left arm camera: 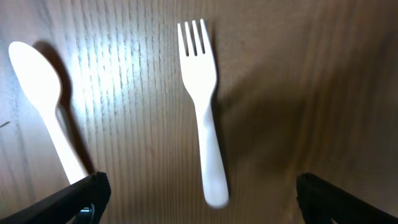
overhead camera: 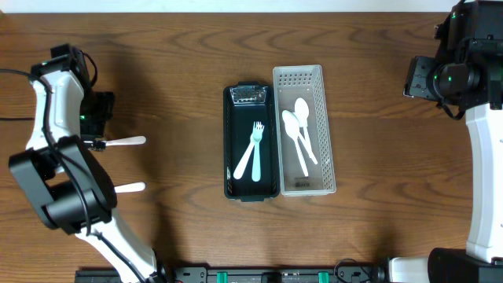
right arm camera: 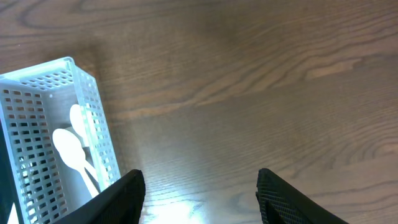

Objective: Pack container
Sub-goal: 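Return the left gripper to the remaining forks, then grasp the last white fork with the left gripper and lift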

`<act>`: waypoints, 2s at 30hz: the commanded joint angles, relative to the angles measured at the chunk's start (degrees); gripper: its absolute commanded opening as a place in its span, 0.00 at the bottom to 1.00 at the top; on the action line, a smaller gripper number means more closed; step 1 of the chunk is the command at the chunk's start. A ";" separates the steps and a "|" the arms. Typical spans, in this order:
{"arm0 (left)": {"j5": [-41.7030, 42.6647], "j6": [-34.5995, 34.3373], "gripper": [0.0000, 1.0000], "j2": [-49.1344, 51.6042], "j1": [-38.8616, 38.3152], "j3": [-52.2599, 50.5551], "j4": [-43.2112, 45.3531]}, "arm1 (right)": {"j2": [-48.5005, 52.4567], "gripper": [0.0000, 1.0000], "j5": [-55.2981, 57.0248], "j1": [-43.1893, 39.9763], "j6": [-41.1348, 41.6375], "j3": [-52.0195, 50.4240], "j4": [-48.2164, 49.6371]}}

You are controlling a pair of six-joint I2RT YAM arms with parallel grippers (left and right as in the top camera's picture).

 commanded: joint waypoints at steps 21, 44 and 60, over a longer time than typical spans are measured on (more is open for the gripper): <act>1.97 11.08 0.98 9.20 1.03 -8.13 16.37 | 0.26 0.63 0.55 -0.66 -0.81 0.11 -0.22; 3.82 11.61 0.29 9.20 1.03 -13.05 16.39 | 0.26 0.62 0.55 -1.01 -0.83 0.11 -0.22; 3.80 23.89 0.06 1.81 -0.90 -10.91 13.73 | 0.26 0.61 0.55 -1.01 -0.83 0.11 -0.35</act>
